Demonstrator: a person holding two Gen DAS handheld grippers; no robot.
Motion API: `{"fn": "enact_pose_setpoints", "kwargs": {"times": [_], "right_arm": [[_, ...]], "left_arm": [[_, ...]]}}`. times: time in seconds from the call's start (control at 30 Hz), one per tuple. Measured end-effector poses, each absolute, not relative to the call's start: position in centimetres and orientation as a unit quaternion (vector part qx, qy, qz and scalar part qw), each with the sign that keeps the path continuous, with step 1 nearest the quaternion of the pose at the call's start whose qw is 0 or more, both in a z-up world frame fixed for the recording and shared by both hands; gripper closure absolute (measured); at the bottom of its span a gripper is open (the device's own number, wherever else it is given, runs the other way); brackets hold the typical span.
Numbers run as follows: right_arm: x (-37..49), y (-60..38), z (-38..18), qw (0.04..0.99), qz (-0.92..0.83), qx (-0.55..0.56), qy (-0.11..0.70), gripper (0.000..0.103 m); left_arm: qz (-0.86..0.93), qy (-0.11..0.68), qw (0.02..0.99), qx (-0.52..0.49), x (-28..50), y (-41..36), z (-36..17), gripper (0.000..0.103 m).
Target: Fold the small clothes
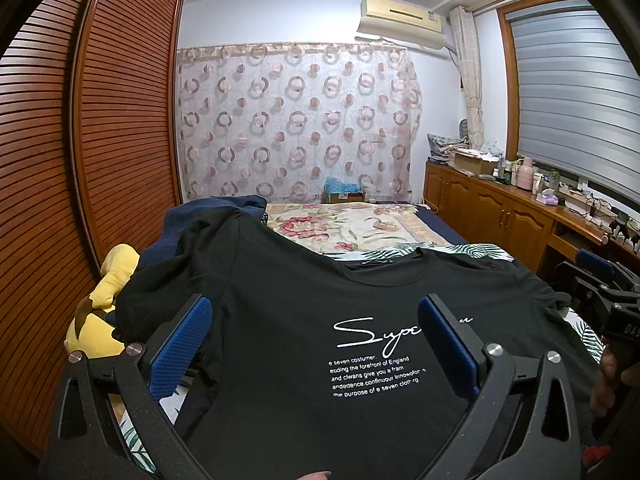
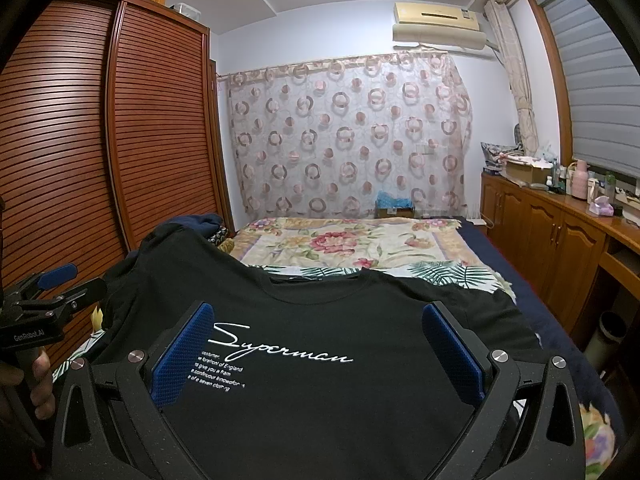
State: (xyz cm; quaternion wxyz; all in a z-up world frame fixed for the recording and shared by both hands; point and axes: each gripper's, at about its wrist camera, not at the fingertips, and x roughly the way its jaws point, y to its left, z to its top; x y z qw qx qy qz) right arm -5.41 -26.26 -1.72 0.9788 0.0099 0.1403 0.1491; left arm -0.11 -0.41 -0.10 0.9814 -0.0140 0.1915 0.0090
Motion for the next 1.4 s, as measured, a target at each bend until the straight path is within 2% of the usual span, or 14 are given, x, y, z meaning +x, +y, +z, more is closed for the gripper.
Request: {"fn": "enact_pose_setpoints", "kwargs": {"times": [1.4], "right_arm": [[-5.32, -26.0, -1.75, 0.978, 0.154, 0.006, 0.139, 0.0]], "left_arm": [[0.006, 0.193, 0.981, -0.013, -0.17, -0.3, 0.32, 0.0]]}}
